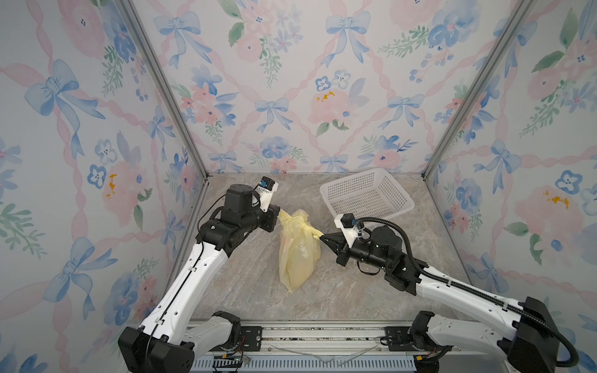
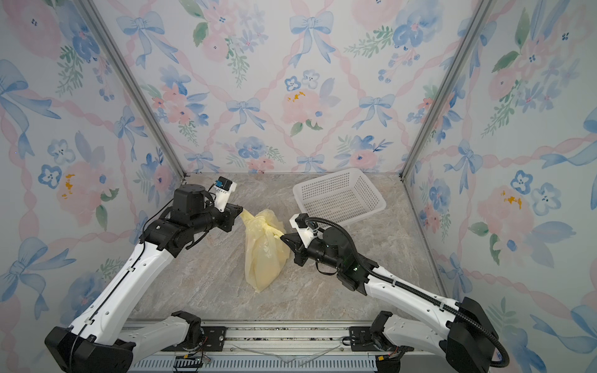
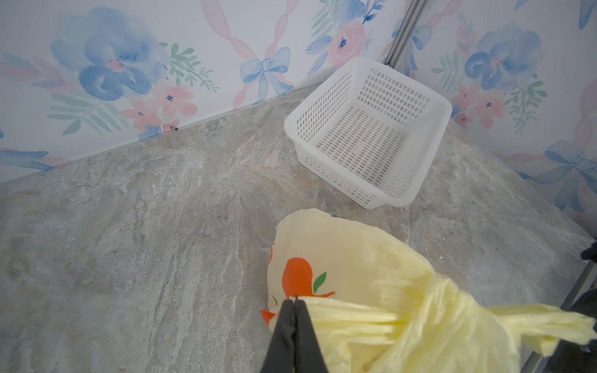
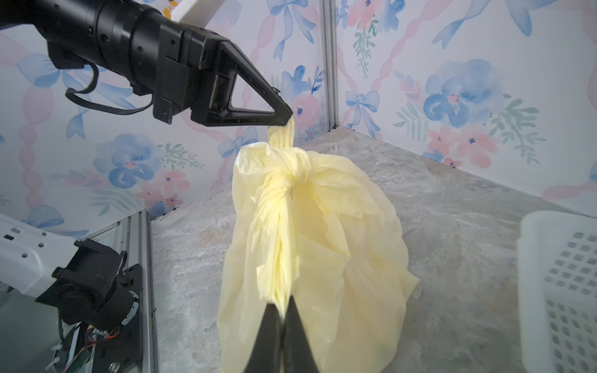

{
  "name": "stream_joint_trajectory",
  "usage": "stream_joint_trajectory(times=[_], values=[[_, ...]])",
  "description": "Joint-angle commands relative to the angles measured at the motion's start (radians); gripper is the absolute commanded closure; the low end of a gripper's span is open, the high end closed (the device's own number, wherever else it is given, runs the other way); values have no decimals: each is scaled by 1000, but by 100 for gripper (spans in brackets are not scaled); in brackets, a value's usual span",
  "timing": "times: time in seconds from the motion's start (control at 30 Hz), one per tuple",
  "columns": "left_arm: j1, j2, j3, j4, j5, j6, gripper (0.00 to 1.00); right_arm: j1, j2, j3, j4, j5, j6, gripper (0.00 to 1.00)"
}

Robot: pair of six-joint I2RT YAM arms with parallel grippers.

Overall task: Place the pears into plastic bags & tie knots
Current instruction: Tie the plastic bag at the center of the board.

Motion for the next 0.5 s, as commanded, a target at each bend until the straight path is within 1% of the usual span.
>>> stream_joint_trajectory(times=[0.0, 0.07, 0.13, 0.17, 0.23, 0.3, 0.4, 0.47], values=[[36, 26, -12, -4, -206, 24, 100, -3, -82, -14, -254, 145, -4, 100], [67, 49, -44, -4, -262, -18, 100, -14, -118, -38, -326, 249, 58, 100], [114, 73, -80, -4, -306, -79, 100, -37, -159, -73, -408, 391, 188, 100], [138, 84, -101, -3, -330, -120, 100, -60, -183, -102, -445, 441, 270, 100], [188, 97, -152, 15, -361, -181, 100, -106, -233, -159, -488, 469, 386, 100], [244, 112, -208, 37, -355, -226, 100, -144, -268, -182, -600, 554, 517, 100], [310, 141, -269, 66, -331, -249, 100, -174, -268, -176, -698, 614, 587, 100], [330, 148, -285, 86, -300, -257, 100, -178, -260, -165, -695, 615, 580, 100]])
